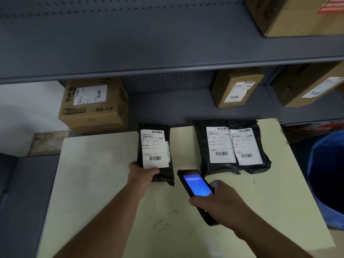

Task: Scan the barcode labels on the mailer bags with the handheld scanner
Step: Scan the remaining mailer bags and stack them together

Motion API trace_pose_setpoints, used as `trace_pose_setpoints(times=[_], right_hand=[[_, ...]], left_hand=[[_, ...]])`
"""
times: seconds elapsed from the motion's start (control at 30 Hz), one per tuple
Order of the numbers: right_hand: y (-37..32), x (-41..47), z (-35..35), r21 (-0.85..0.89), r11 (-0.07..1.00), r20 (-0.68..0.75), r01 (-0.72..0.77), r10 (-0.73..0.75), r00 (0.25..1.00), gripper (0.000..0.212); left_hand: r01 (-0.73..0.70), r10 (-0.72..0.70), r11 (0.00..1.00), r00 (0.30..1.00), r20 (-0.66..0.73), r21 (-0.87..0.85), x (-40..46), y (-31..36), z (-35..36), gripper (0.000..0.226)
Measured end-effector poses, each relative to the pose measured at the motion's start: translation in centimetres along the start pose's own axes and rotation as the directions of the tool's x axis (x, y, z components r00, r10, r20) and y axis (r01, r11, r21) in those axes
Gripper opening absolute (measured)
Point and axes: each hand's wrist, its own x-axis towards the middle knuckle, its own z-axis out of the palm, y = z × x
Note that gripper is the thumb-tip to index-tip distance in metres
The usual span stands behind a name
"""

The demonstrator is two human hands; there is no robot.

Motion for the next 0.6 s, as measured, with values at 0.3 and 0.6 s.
trace_pose_setpoints(times=[0.3,0.6], right_hand=[[0.0,-1.3,0.8,-0.021,1.0,0.009,0.019,-0.019,1.0,0.049],[-0.7,-2.5,0.9,-0.102,0.993,0.046,0.057,-0.052,0.998,0.049]], left_hand=[[0.011,0.013,0.991,0.984,0.177,-0.13,-0.4,-2.1,-1.7,0.026],[-0.093,0.148,0.964,0.967,0.21,-0.249,-1.2,-3.8,-2.8,0.085]])
